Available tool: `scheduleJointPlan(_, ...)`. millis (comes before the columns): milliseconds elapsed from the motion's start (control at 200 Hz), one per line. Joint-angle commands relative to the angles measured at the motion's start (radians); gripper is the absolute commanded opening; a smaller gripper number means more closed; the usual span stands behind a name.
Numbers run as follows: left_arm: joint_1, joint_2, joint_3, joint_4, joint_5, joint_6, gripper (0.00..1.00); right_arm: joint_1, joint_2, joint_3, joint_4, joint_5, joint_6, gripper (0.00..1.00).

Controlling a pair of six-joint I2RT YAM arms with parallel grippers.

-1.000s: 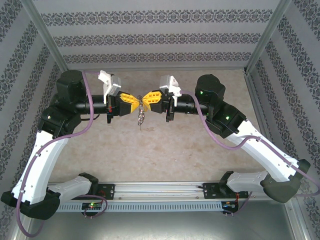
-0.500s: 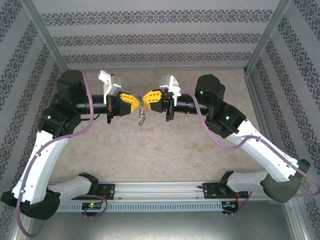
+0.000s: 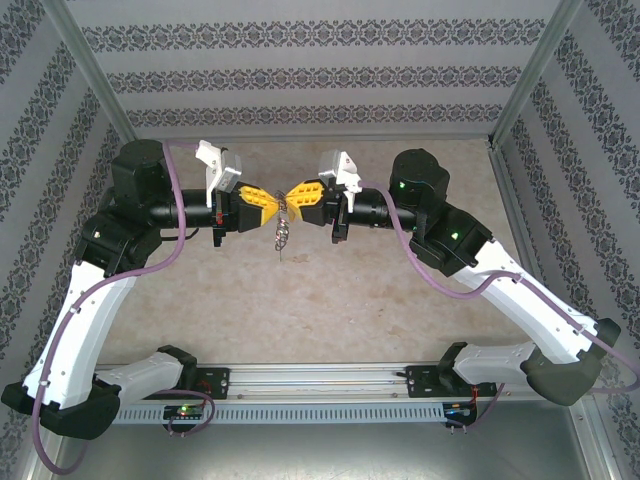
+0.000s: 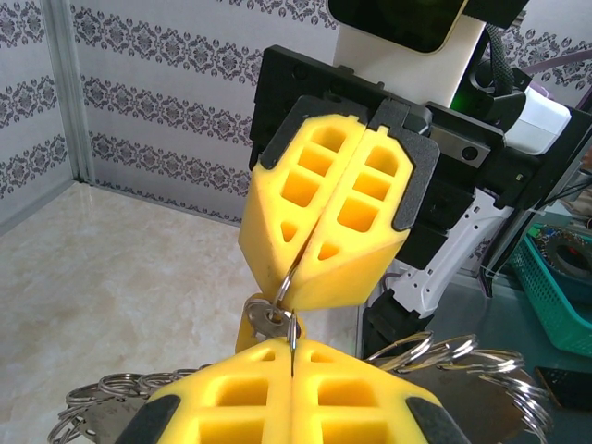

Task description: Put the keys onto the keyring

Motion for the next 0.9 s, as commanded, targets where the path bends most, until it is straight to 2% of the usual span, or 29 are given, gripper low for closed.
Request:
scheduleJointPlan(0,0.008,-0.006,0.031,0.011,0.030,0.029,0.00,0.012,-0.029,-0.017,0.022,-0.035,0.001,0.00)
scheduleJointPlan(894,0.007,-0.012,0.033,0.018,0.030,0.021,0.00,0.011,-0.004,-0.003,0.032,-0.040,0.011,0.00)
